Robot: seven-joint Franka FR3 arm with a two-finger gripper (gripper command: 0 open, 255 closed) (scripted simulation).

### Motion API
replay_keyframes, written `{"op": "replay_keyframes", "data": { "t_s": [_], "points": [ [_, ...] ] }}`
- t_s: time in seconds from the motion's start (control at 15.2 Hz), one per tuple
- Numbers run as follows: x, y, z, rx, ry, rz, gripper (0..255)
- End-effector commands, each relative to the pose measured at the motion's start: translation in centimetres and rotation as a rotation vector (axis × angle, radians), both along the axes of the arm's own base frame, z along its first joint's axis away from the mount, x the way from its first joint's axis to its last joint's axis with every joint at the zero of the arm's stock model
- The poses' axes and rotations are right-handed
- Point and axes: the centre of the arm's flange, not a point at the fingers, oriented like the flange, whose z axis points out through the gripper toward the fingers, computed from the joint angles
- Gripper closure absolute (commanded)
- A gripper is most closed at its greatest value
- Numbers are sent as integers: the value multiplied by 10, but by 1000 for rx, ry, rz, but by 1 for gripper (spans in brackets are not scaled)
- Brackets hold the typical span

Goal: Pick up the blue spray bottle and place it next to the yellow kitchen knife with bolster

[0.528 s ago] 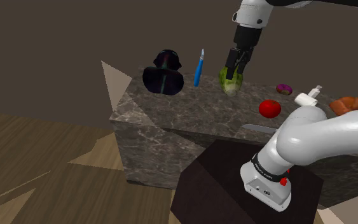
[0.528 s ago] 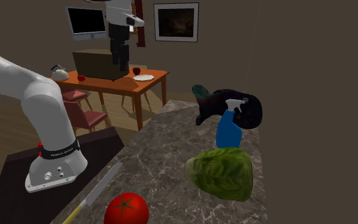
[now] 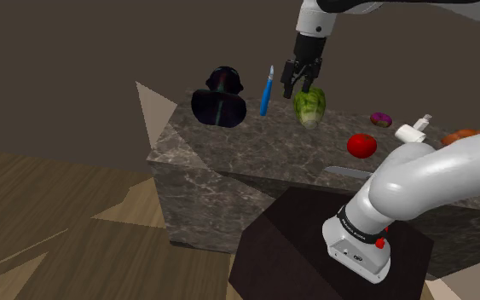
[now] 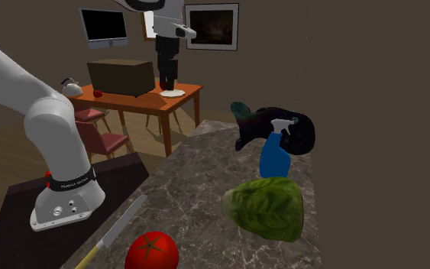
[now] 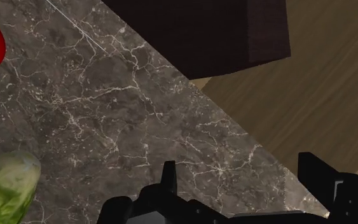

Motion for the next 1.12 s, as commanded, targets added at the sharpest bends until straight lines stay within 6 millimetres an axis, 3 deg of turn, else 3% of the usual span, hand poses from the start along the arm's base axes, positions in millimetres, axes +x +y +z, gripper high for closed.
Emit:
{"op": "replay_keyframes", "data": {
  "t_s": [0.0, 0.53, 1.06],
  "points": [
    [21, -12, -6, -11, -3, -41, 0],
    [104, -64, -30, -54, -12, -202, 0],
    [178, -129, -51, -97, -20, -362, 0]
  ]
}}
